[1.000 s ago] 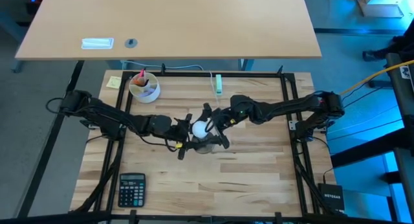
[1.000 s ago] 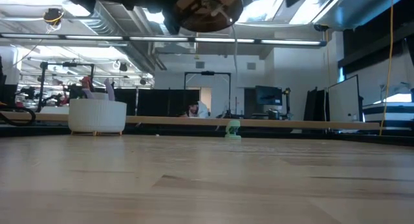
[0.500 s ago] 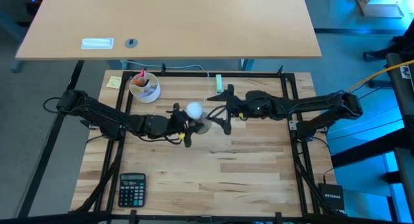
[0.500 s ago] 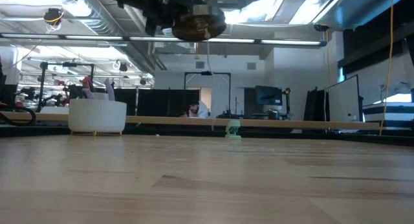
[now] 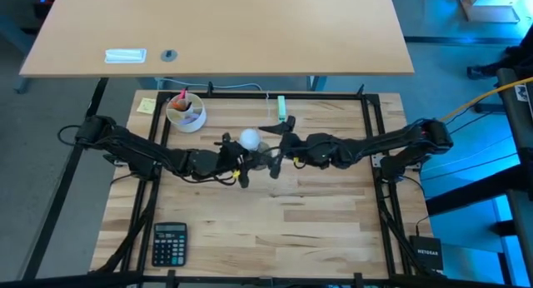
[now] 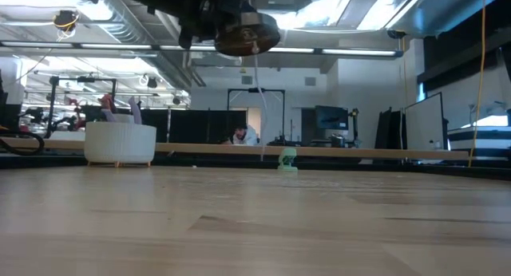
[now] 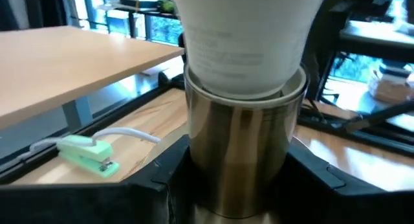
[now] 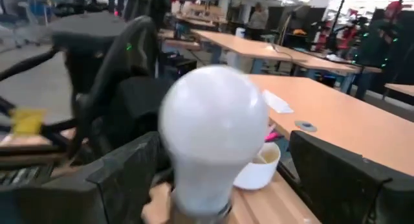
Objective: Screw lightbulb
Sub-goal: Remove the lightbulb from the lamp socket
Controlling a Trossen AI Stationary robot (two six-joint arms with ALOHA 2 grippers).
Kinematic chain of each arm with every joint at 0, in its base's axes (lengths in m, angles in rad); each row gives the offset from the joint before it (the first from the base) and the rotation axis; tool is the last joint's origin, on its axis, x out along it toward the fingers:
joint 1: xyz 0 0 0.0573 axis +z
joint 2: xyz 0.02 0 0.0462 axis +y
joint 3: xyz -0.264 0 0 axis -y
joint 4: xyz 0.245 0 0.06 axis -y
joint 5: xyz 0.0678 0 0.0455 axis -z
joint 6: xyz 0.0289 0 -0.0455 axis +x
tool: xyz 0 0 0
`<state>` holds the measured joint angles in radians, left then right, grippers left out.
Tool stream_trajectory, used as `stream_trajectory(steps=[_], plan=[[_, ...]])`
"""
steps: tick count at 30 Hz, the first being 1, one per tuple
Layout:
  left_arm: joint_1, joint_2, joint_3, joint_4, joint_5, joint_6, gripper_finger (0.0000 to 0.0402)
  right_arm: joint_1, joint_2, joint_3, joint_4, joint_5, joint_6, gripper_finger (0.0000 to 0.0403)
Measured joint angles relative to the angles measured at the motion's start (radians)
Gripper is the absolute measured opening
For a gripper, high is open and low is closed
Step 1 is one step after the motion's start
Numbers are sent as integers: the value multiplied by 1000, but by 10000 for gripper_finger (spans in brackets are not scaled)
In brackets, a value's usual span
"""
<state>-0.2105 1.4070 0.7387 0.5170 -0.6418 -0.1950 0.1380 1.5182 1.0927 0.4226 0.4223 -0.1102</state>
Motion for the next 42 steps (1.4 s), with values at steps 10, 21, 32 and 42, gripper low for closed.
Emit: stream_trajectory(steps=[10,21,32,42], plan=[[-10,52,50,-3,46,65,166,-1,52,1,91,-41,-5,348],[-17,74,68,-16,51,99,166,0,46,0,79,-47,-54,279],[-30,53,76,-7,267,120,166,-1,-22,1,14,-348,-23,262],[-34,63,103,-16,604,114,166,-5,-23,27,-5,-810,19,262]])
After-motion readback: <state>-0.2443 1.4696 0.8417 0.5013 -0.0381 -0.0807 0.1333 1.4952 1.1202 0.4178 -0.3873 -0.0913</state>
